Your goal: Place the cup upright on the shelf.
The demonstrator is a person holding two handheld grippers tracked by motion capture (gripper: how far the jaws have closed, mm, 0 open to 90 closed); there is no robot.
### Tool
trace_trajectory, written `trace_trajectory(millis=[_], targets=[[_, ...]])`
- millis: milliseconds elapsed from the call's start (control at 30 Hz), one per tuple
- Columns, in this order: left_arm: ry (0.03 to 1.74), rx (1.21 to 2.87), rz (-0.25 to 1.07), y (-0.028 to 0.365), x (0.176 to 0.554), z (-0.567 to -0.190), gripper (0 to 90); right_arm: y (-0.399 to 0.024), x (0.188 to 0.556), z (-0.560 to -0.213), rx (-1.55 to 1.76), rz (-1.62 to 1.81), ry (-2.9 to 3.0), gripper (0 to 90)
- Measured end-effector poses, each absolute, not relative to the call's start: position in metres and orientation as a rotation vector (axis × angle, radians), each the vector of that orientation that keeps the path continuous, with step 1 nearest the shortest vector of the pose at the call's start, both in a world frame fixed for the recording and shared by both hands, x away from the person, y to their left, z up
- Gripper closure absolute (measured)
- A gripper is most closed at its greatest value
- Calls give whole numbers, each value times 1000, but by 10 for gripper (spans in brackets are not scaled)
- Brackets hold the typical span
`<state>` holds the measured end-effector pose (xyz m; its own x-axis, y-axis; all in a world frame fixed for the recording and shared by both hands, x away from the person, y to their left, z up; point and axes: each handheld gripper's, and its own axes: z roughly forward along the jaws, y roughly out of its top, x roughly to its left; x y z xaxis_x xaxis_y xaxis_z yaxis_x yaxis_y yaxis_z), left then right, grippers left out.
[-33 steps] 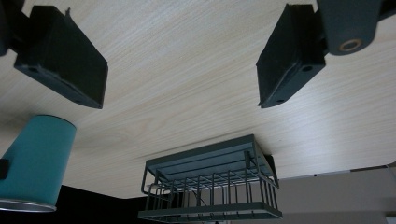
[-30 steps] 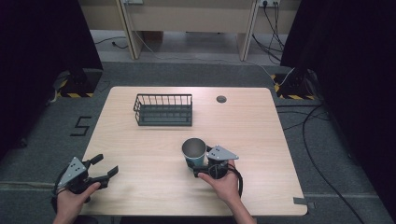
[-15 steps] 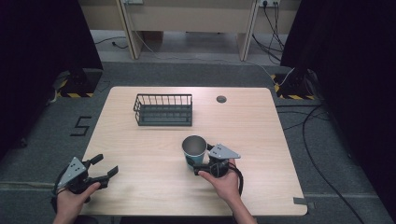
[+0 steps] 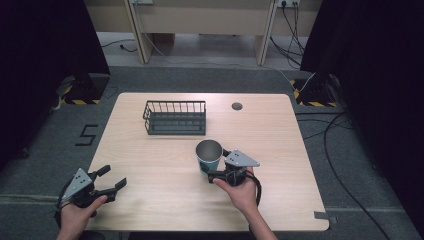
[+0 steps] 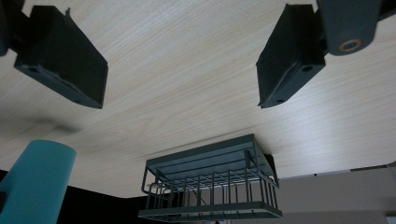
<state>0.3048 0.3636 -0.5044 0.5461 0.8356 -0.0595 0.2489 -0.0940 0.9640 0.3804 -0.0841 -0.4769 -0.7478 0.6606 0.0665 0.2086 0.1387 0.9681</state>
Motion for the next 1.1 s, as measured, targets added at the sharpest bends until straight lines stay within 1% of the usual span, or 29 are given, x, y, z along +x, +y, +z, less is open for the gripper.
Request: trace_trajectory(millis=[667,1100], targets=[[931,1634,635,364,305,-504,160,-78,399,-455,825,1662,1980,163],[930,1634,634,364,305,-504,162,-65,414,-443,814,1685,1951,163]])
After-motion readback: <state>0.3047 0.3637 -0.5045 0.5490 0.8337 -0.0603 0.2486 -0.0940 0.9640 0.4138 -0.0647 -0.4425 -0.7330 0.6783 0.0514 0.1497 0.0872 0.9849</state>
